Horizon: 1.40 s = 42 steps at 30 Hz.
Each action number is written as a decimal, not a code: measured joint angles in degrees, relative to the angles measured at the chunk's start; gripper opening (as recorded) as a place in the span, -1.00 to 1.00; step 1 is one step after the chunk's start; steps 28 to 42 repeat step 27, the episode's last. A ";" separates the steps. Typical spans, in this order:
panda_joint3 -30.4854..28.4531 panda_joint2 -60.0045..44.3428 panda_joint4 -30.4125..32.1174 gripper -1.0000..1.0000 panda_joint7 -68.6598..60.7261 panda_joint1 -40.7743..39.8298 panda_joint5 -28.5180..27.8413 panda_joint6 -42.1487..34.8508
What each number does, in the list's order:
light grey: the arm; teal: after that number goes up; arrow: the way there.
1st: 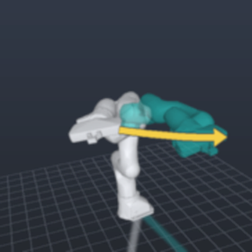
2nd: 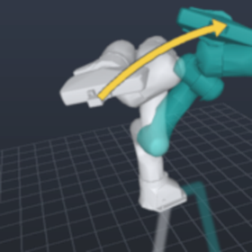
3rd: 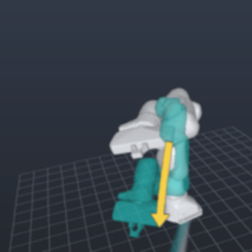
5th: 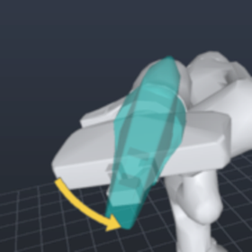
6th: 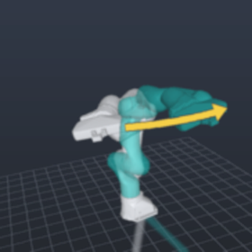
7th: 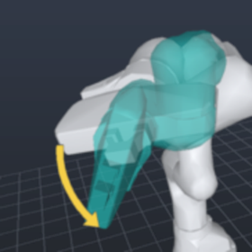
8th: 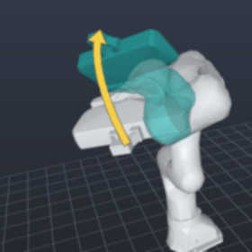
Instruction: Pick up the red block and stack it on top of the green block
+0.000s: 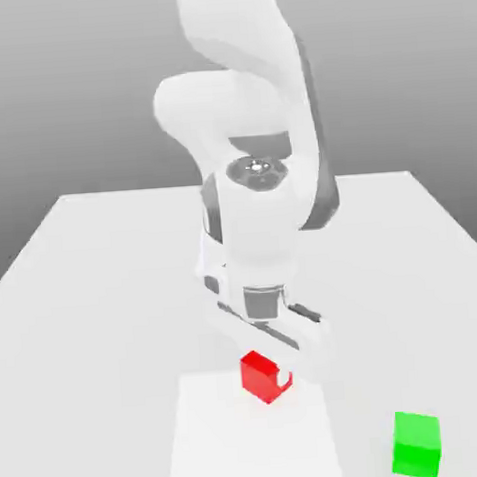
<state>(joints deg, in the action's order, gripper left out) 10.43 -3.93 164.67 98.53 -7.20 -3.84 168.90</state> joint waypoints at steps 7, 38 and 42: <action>1.17 6.88 -1.93 -1.00 -4.95 3.71 7.07 -8.92; 1.78 -14.73 -27.52 1.00 5.45 16.56 -5.41 -13.65; 1.78 -14.73 -27.52 1.00 5.45 16.56 -5.41 -13.65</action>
